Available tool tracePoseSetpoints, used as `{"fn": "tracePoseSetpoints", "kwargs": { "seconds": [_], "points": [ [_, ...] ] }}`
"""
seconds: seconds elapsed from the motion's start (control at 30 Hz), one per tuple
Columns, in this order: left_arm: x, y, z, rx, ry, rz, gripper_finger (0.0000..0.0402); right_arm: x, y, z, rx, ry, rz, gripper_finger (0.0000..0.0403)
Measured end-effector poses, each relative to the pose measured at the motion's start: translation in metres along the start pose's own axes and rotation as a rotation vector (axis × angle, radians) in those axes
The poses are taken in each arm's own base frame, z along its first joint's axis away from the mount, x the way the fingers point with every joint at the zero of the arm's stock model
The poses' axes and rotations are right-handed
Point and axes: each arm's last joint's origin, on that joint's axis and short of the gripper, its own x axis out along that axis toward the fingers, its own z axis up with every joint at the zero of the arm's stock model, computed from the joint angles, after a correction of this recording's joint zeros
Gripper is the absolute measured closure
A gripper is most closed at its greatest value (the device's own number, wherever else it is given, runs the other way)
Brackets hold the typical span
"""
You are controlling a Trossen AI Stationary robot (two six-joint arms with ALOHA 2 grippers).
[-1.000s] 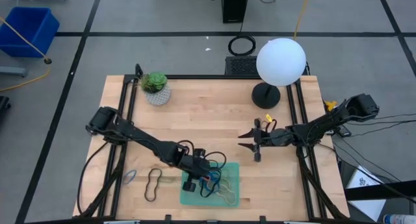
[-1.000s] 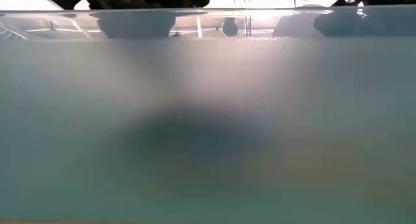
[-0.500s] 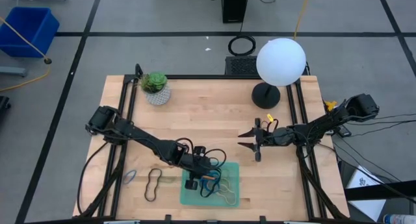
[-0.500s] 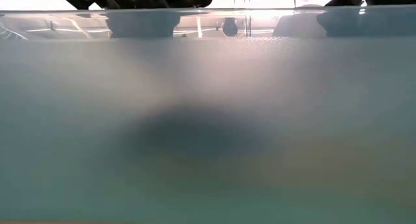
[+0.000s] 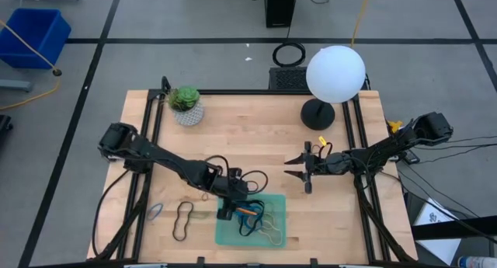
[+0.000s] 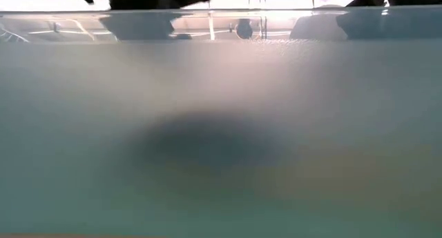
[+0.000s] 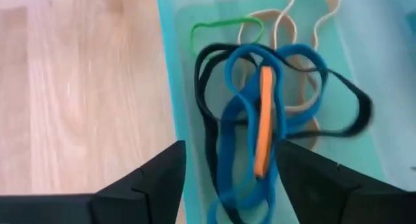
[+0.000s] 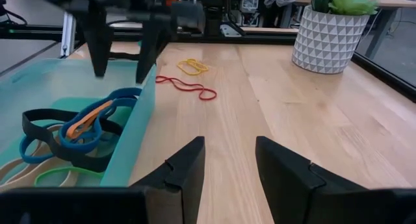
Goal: Pick and place rubber bands into bin
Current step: Put the small red rubberband into the green bin
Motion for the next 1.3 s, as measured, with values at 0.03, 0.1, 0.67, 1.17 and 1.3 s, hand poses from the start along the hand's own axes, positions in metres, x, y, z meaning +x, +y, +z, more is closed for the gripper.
{"fn": "tracePoseSetpoints", "kwargs": {
  "seconds": [0.03,0.1,0.67,1.17,1.3],
  "points": [
    [-0.006,0.0,0.0,-0.004,-0.001,-0.008,0.0154,0.0,0.0,0.0,-0.001,0.001,0.0,0.0271],
    [-0.02,0.0,0.001,-0.036,-0.006,-0.023,0.0148,0.0,0.0,0.0,-0.001,0.001,0.0,0.0271],
    [-0.082,0.0,-0.038,-0.253,0.283,0.169,0.0146,0.0,0.0,0.0,-0.001,0.001,0.0,0.0271],
    [-0.039,0.005,-0.094,-0.433,0.332,0.219,0.0147,0.0,0.0,0.0,-0.001,0.0,-0.001,0.0271],
    [-0.03,0.006,-0.103,-0.445,0.3,0.203,0.0146,0.0,-0.001,0.0,0.0,0.001,-0.007,0.0271]
  ]
}}
